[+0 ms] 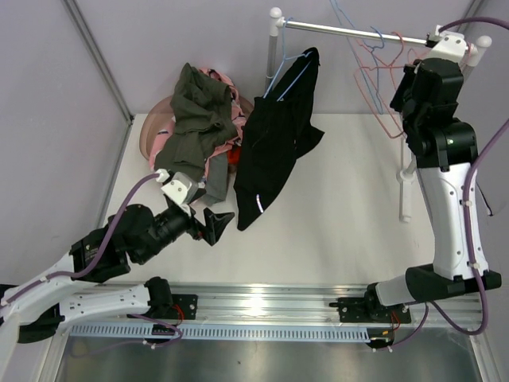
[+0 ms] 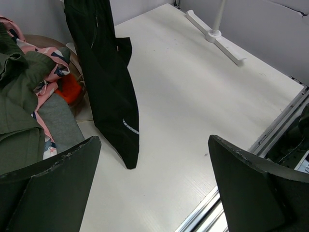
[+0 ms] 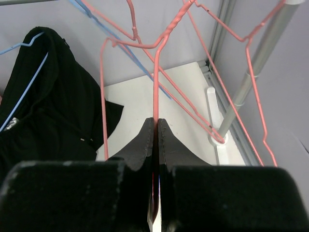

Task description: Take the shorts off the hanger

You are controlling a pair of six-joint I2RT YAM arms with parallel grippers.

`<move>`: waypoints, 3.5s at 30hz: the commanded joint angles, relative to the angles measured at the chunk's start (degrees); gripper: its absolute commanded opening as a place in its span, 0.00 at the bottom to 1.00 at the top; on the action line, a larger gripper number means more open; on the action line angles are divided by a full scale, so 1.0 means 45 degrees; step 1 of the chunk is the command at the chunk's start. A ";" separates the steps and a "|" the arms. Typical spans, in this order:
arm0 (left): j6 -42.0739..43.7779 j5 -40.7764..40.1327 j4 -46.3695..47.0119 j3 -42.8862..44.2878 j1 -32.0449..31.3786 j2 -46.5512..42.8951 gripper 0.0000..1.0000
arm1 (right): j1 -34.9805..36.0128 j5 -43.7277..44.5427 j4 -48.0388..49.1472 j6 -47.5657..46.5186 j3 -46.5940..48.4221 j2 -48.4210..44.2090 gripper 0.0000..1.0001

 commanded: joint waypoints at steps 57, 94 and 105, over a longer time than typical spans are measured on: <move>0.1126 0.2163 0.0935 0.4579 0.2801 0.4144 0.99 | 0.0436 -0.4803 0.0635 0.2132 -0.3466 -0.5232 0.99; -0.0416 0.6073 0.1288 0.9591 0.8624 0.8997 0.99 | 0.2778 -0.8312 0.7434 0.4653 -0.5045 -0.1316 1.00; -0.1137 0.6070 0.2243 0.3665 0.8624 0.4364 0.99 | 0.3267 -0.8428 0.8661 0.5277 0.0729 0.5368 0.99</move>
